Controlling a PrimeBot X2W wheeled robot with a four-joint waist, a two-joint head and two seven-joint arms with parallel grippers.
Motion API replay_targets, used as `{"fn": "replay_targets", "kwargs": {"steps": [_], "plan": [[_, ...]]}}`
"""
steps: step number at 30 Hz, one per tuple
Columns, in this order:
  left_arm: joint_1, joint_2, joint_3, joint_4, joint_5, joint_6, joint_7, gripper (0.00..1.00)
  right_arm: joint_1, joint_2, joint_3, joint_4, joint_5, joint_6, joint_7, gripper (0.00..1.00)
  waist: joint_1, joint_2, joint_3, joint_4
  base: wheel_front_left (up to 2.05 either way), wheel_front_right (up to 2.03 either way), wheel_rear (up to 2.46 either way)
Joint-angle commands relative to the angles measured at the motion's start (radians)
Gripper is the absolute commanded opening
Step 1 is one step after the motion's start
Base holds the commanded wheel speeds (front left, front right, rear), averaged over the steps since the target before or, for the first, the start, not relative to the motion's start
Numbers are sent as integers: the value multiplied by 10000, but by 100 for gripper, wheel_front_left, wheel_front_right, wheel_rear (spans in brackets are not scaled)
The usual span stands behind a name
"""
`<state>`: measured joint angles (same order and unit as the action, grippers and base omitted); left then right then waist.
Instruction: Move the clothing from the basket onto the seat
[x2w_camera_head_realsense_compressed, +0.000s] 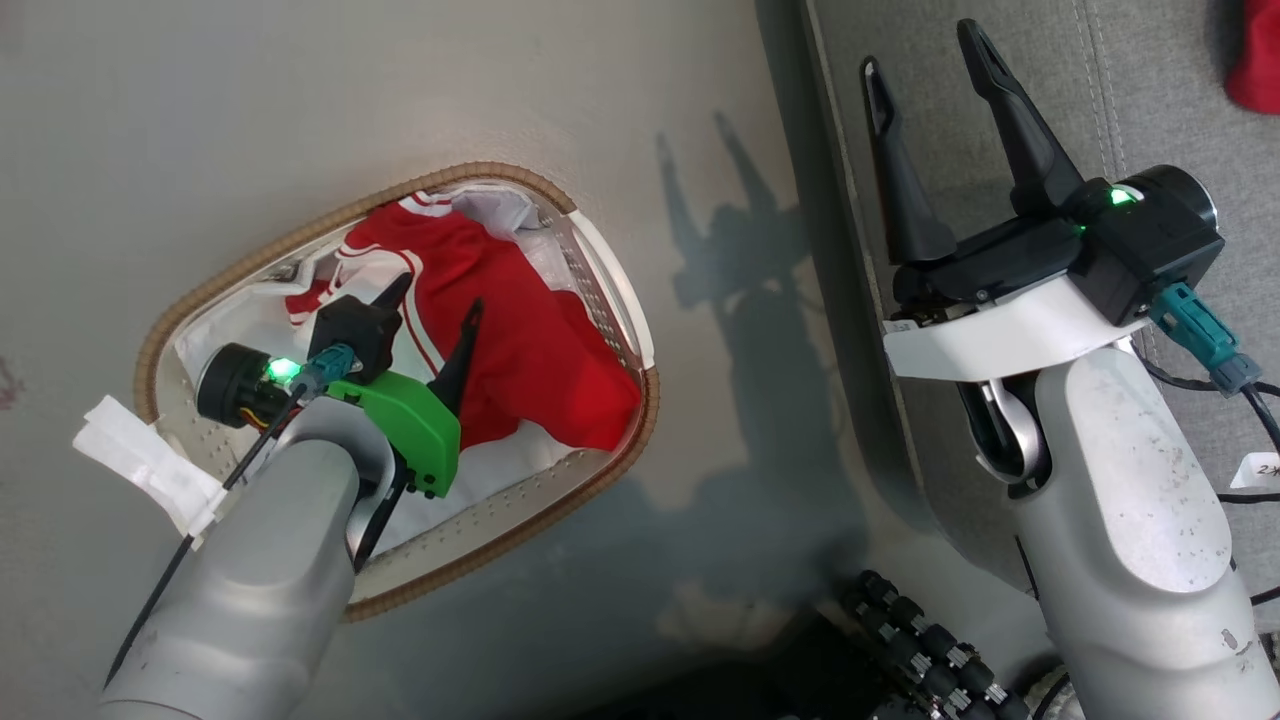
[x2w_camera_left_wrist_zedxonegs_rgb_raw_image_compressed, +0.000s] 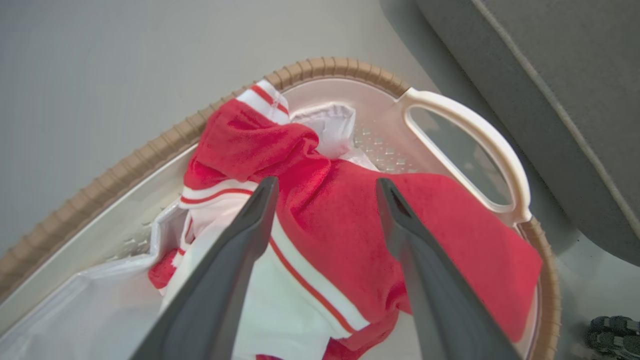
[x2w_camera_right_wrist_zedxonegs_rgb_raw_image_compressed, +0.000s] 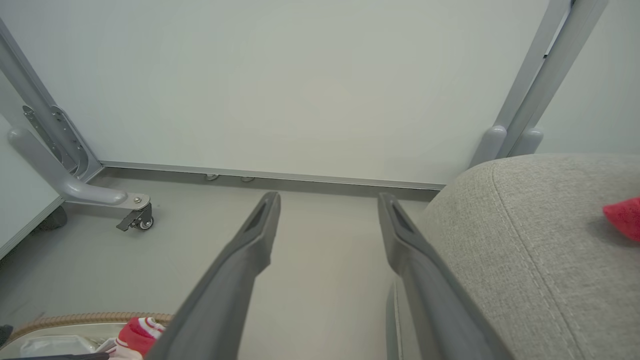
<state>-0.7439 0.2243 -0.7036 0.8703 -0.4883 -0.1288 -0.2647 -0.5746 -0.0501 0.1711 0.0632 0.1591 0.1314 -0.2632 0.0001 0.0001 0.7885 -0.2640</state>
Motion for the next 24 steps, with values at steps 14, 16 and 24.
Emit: {"fn": "replay_targets", "kwargs": {"steps": [14,16,24], "plan": [[-1144,-56,-1479,1705,-1048,-24,7,100,151,-16,-253,-477,-392,-14,-24,100,-1,-1,997,-272,0,0,0],[-1231,-92,-1792,1980,-1219,-24,40,100,142,-18,-219,-527,-393,-14,-24,100,-1,-1,1013,-242,0,0,0],[-1414,-169,-2929,2182,-2110,-24,221,0,33,-19,-118,-579,-369,-14,-23,100,-1,-1,1016,-159,0,0,0]]}}
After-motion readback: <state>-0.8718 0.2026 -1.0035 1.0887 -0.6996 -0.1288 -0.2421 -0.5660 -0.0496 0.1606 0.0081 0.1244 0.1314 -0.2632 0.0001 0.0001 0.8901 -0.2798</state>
